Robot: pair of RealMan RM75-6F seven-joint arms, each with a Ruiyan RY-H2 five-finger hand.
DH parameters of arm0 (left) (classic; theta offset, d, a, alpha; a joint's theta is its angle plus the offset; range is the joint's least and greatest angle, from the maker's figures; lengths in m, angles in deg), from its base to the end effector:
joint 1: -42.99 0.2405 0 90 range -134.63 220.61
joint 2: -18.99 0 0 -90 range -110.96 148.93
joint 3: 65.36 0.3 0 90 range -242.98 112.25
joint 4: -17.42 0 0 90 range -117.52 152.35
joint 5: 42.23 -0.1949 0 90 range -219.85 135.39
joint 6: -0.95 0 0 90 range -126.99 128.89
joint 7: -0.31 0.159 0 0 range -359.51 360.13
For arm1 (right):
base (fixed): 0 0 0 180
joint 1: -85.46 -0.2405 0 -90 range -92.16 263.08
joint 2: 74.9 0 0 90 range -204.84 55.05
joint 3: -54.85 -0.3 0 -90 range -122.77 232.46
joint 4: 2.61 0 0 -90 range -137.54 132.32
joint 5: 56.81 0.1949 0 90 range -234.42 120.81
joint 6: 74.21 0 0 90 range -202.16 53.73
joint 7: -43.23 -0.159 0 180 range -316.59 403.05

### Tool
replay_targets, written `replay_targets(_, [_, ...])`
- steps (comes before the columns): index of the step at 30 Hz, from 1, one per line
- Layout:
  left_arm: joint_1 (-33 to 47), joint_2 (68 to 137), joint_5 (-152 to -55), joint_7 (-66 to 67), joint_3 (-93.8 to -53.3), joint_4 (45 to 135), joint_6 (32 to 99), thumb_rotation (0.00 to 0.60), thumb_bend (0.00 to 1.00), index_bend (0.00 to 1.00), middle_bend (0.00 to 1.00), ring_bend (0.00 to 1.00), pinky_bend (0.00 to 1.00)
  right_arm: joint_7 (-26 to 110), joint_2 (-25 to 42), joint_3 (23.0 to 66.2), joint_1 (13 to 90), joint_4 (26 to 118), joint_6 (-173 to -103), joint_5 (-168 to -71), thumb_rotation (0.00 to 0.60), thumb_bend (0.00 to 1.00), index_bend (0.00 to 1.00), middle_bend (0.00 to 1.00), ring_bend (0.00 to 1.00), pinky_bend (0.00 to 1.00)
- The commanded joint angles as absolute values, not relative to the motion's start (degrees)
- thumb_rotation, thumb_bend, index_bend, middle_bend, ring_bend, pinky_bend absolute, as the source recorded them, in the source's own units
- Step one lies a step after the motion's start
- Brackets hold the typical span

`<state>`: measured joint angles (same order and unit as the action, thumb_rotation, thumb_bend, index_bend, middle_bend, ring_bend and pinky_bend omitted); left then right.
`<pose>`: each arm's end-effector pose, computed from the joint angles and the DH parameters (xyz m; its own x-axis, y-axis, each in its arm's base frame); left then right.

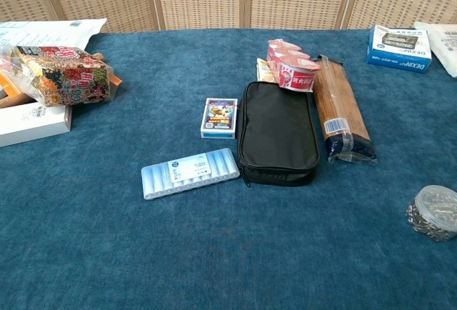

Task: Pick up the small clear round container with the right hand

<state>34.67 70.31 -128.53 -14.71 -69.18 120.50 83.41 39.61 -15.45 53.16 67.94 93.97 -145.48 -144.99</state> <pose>-0.3015 0.2170 0.2464 0.1820 0.0253 0.9830 0.9807 -0.0778 -0.1796 -0.2962 -0.2588 0.1741 0.3942 -0.1804 0.9011 -0.9066 -0.2371 0.3491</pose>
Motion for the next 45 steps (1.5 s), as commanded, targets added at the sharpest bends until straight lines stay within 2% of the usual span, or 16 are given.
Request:
replay_targets(1, [34.56, 70.44, -128.57, -14.6, -69.1, 120.52, 83.19, 0.6, 0.04, 0.01, 0.0, 0.0, 0.0, 39.4, -15.43, 53.22, 67.86, 93.9, -145.23, -144.99, 0.6, 0.12, 0.0, 0.0, 0.0, 0.0])
replay_targets(9, [34.95, 70.36, -128.78, -14.86, -69.05, 120.64, 83.94, 0.6, 0.04, 0.01, 0.0, 0.0, 0.0, 38.26, -15.6, 54.09, 67.92, 93.21, -144.71, -146.02, 0.6, 0.12, 0.0, 0.0, 0.0, 0.0])
replay_targets(18, [34.17, 70.68, -128.99, -14.76, -69.3, 120.85, 83.13, 0.6, 0.04, 0.01, 0.0, 0.0, 0.0, 40.46, -16.64, 57.2, 67.45, 92.6, -141.52, -148.92, 0.6, 0.12, 0.0, 0.0, 0.0, 0.0])
replay_targets(30, [33.45, 70.24, -128.92, -14.4, -69.71, 121.44, 82.62, 0.6, 0.04, 0.01, 0.0, 0.0, 0.0, 45.06, -10.43, 58.9, 68.37, 89.46, -141.41, -150.25, 0.597, 0.04, 0.0, 0.0, 0.0, 0.0])
replay_targets(45, [33.58, 70.26, -129.21, -15.79, -69.52, 120.57, 82.92, 0.6, 0.05, 0.01, 0.0, 0.0, 0.0, 50.04, -5.29, 60.14, 69.57, 88.82, -141.46, -150.24, 0.586, 0.04, 0.0, 0.0, 0.0, 0.0])
